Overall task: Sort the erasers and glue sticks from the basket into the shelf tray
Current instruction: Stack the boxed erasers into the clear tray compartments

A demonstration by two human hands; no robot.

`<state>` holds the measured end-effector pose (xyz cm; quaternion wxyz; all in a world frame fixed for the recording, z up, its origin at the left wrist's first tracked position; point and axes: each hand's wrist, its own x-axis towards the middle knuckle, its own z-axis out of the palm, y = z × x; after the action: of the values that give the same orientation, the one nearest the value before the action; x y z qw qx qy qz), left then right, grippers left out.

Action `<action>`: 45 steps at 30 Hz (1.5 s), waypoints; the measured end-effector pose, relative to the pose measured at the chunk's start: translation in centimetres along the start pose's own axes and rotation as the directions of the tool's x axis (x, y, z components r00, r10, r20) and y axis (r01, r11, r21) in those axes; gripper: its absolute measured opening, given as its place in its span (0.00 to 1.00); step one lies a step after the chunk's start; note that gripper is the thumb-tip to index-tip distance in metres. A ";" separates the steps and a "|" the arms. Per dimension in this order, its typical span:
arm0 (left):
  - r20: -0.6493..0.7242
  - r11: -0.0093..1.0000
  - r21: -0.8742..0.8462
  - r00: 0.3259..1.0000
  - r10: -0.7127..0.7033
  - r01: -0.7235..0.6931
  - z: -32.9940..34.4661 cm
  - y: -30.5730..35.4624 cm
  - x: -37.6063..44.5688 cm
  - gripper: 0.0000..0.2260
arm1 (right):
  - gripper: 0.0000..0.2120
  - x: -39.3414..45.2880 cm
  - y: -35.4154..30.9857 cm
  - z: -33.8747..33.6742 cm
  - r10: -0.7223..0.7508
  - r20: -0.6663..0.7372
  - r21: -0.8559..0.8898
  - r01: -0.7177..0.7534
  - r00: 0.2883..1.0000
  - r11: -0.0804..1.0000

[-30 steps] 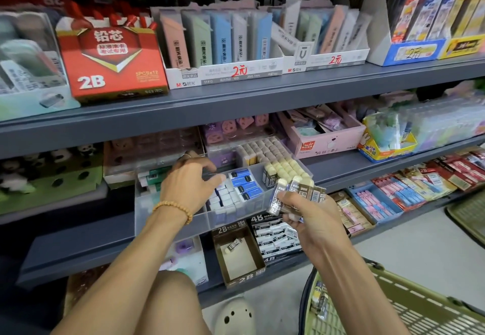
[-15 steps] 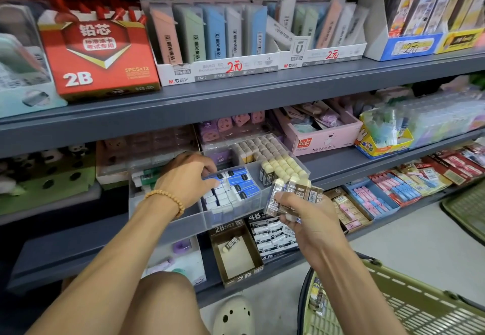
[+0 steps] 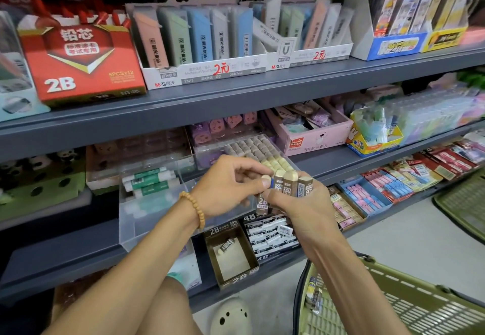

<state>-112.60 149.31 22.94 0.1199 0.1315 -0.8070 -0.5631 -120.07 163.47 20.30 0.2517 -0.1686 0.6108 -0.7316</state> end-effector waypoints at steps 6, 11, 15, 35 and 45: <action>-0.183 1.000 0.005 0.983 -0.009 0.011 -2.2 0.6 2.7 0.05 | 0.15 0.5 0.0 -2.6 0.088 -0.017 0.156 -0.084 0.996 0.984; -0.149 0.937 0.349 0.987 0.056 -0.001 -1.3 -0.3 5.2 0.08 | 0.07 -0.2 0.2 -4.6 0.147 -0.066 0.185 -0.133 0.987 0.974; -0.017 0.849 0.528 0.999 0.042 -0.027 -0.3 -0.9 6.5 0.07 | 0.06 -0.3 0.2 -5.4 0.162 -0.084 0.193 -0.143 0.983 0.971; 0.128 0.653 0.743 0.989 0.079 -0.149 0.8 -3.1 8.2 0.10 | 0.04 -0.1 0.8 -5.7 0.201 0.017 0.257 -0.199 0.979 0.946; 0.137 0.959 0.252 0.986 0.099 -0.132 0.4 1.0 4.9 0.07 | 0.09 0.0 -0.1 -5.0 0.091 0.081 0.189 -0.105 0.993 0.976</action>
<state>-117.40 148.23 23.94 0.0843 0.0637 -0.8861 -0.4514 -122.86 167.53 19.37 0.3244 -0.1392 0.5351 -0.7675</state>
